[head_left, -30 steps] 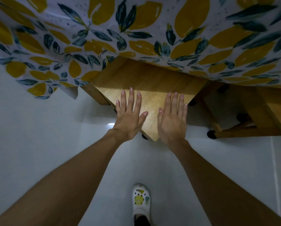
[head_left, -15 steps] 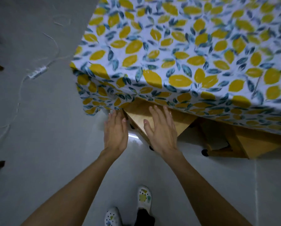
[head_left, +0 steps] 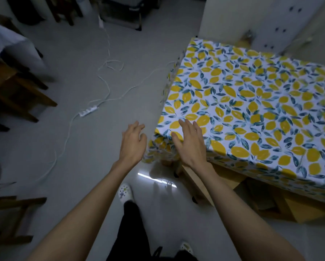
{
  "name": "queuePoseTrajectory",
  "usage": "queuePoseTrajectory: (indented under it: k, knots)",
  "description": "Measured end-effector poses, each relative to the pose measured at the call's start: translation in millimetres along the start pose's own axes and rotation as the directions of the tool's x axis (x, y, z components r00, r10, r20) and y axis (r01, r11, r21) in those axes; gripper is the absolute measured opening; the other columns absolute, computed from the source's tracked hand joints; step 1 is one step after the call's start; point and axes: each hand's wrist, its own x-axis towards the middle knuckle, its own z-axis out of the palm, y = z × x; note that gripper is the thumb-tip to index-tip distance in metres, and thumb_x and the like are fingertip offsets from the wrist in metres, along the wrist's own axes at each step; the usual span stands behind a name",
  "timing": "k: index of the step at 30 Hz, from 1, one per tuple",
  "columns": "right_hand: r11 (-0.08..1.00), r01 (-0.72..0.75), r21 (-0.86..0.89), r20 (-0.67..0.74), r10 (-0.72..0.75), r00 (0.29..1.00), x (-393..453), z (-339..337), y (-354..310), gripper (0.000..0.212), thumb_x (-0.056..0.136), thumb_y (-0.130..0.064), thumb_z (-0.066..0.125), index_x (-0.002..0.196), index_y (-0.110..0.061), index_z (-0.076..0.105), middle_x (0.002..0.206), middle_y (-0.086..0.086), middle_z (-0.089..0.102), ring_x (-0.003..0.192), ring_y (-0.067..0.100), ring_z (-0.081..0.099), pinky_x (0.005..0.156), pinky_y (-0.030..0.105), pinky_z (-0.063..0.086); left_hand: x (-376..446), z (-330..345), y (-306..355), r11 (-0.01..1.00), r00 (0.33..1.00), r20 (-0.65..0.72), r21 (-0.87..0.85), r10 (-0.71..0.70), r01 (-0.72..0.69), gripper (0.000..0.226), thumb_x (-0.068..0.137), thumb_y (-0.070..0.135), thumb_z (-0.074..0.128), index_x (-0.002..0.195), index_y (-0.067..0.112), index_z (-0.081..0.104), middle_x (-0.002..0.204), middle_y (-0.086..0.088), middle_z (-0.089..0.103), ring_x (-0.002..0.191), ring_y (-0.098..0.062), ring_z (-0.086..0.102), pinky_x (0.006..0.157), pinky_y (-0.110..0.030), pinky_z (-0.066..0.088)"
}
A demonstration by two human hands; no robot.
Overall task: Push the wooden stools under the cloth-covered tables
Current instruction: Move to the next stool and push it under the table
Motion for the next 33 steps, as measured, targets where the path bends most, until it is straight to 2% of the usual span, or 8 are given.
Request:
queuePoseTrajectory:
  k: [7,11,14,19,22,28,33]
  knots:
    - [0.989,-0.147,-0.006,-0.068,0.147,0.987,112,26,-76,0.058,0.098,-0.048,0.040,0.150,-0.022,0.033,0.159,0.004,0.026,0.149,0.024,0.012,0.121,0.042,0.013,130,-98,-33,0.994,0.982,0.155,0.008,0.110,-0.112,0.043,0.098,0.019,0.042,0.140,0.013,0.042,0.156,-0.008,0.026,0.146,-0.024,0.017,0.119,-0.039,0.005]
    - [0.974,-0.224,-0.012,-0.135,0.221,0.966,180,28,-111,0.063,0.097,-0.053,0.035,0.150,-0.018,0.030,0.159,0.005,0.026,0.148,0.025,0.014,0.120,0.043,0.015,216,-128,-36,0.991,0.965,0.228,0.018,0.128,-0.136,0.045,0.098,0.022,0.043,0.142,0.011,0.039,0.157,-0.009,0.024,0.146,-0.024,0.014,0.120,-0.039,0.006]
    - [0.962,-0.274,0.019,-0.176,0.273,0.946,237,27,-124,0.062,0.098,-0.050,0.038,0.151,-0.019,0.028,0.159,0.005,0.026,0.148,0.024,0.015,0.121,0.041,0.014,280,-130,-26,0.982,0.949,0.254,-0.012,0.186,-0.190,0.046,0.098,0.023,0.043,0.143,0.011,0.038,0.157,-0.008,0.024,0.146,-0.023,0.014,0.120,-0.042,0.009]
    - [0.947,-0.309,0.091,-0.251,0.322,0.913,342,21,-130,0.064,0.097,-0.050,0.040,0.150,-0.015,0.028,0.157,0.006,0.031,0.145,0.023,0.024,0.117,0.040,0.022,392,-121,4,0.961,0.920,0.278,-0.043,0.275,-0.275,0.046,0.098,0.023,0.043,0.142,0.011,0.039,0.155,-0.007,0.027,0.145,-0.019,0.020,0.119,-0.042,0.012]
    - [0.930,-0.333,0.155,-0.274,0.365,0.890,411,12,-126,0.060,0.097,-0.046,0.044,0.147,-0.013,0.035,0.151,0.008,0.040,0.140,0.025,0.033,0.113,0.038,0.028,459,-118,25,0.954,0.915,0.273,-0.047,0.296,-0.295,0.045,0.097,0.022,0.045,0.141,0.011,0.041,0.155,-0.008,0.029,0.144,-0.020,0.022,0.119,-0.041,0.012]
    - [0.918,-0.364,0.160,-0.271,0.395,0.878,534,-12,-115,0.069,0.088,-0.055,0.037,0.144,-0.016,0.038,0.143,0.007,0.048,0.130,0.025,0.043,0.107,0.039,0.037,586,-115,68,0.941,0.880,0.340,-0.050,0.331,-0.334,0.044,0.098,0.022,0.044,0.141,0.011,0.041,0.153,-0.006,0.032,0.143,-0.018,0.024,0.119,-0.036,0.014]
    - [0.890,-0.430,0.155,-0.314,0.457,0.832,629,-30,-94,0.056,0.095,-0.043,0.048,0.142,-0.012,0.042,0.144,0.007,0.047,0.133,0.025,0.040,0.109,0.036,0.032,695,-97,105,0.935,0.856,0.378,-0.100,0.351,-0.339,0.042,0.097,0.022,0.046,0.138,0.010,0.047,0.149,-0.006,0.040,0.139,-0.018,0.033,0.114,-0.025,0.019]
